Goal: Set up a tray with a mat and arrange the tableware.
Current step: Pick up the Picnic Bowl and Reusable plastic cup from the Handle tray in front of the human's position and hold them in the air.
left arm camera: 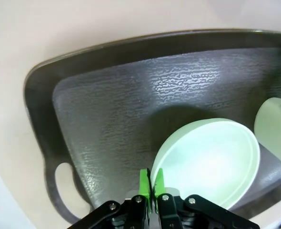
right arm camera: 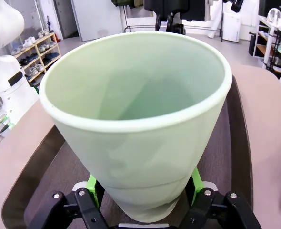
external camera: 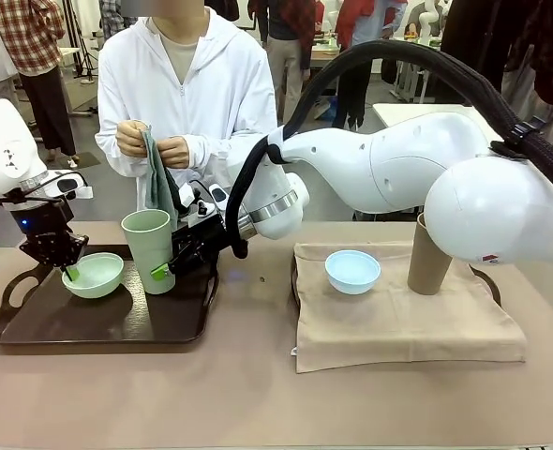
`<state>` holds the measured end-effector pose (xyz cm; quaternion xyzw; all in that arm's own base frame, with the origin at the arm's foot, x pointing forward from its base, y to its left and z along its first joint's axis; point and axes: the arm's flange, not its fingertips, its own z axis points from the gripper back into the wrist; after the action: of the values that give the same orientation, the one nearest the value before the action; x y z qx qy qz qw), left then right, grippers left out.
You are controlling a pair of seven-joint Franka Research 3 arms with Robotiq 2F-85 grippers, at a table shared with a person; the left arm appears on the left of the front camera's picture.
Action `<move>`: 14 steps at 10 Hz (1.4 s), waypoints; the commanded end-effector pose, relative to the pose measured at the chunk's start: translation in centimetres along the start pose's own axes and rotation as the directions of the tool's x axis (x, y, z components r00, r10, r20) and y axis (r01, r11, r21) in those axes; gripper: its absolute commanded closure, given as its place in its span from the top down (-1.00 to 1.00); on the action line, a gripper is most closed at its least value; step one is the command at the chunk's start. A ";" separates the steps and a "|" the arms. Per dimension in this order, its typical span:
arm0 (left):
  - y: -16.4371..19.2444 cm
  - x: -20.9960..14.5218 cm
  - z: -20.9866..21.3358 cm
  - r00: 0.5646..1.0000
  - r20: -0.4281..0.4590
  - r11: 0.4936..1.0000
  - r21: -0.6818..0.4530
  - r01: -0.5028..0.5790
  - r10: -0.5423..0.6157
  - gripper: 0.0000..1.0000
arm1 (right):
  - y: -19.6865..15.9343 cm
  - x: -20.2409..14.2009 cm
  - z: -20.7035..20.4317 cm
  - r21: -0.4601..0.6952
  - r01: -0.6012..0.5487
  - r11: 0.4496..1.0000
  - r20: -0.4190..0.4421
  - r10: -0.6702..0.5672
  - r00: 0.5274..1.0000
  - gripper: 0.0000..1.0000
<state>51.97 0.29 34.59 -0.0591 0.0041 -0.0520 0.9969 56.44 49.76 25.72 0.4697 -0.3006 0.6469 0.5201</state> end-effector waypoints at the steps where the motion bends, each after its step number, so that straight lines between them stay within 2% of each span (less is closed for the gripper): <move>1: 0.4 0.0 0.0 1.000 -0.001 1.000 0.021 0.016 -0.016 -1.00 | -0.1 -0.3 0.0 -0.017 -0.016 1.000 0.021 0.016 1.000 -1.00; 2: 0.5 0.0 0.0 1.000 -0.013 0.999 0.031 0.013 -0.013 -1.00 | 0.1 0.0 0.2 -0.027 -0.016 0.999 0.014 0.016 1.000 -1.00; 3: 0.4 -0.2 0.3 0.998 -0.069 0.999 0.044 0.009 -0.006 -1.00 | 0.5 0.7 0.9 -0.022 0.022 1.000 0.022 -0.021 1.000 -1.00; 4: 0.6 -0.9 1.8 0.997 -0.078 0.999 0.050 -0.001 0.005 -1.00 | 1.8 2.4 2.1 -0.026 0.036 0.999 0.021 -0.035 0.999 -1.00; 7: 1.9 -4.9 10.5 0.997 0.077 0.998 0.067 -0.010 0.005 -1.00 | 8.0 10.2 6.9 -0.118 -0.039 0.992 -0.033 0.035 0.999 -1.00; 10: 2.8 -8.4 18.8 0.990 0.142 0.998 0.063 0.002 -0.011 -1.00 | 11.8 15.4 8.4 -0.169 -0.072 0.983 -0.068 0.061 0.996 -1.00; 11: 2.7 -9.1 20.3 0.990 0.141 0.999 0.051 0.000 -0.007 -1.00 | 12.4 16.2 8.6 -0.181 -0.074 0.981 -0.059 0.064 0.996 -1.00; 12: 2.6 -9.0 20.3 0.994 0.108 0.999 0.035 0.008 -0.011 -1.00 | 11.7 15.6 9.2 -0.179 -0.046 0.983 -0.052 0.037 0.998 -1.00; 13: 2.6 -9.0 20.3 0.987 0.158 0.998 0.059 -0.025 0.015 -1.00 | 11.0 17.4 8.6 -0.147 -0.098 0.984 -0.066 0.089 0.994 -1.00; 14: 2.6 -9.0 20.3 0.987 0.158 0.998 0.059 -0.025 0.015 -1.00 | 11.0 17.4 8.6 -0.147 -0.098 0.984 -0.066 0.089 0.994 -1.00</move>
<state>42.95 6.23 55.00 -0.0360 -0.0680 -0.0384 0.9963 47.84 45.59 46.16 0.3936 -0.3533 0.6570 0.5372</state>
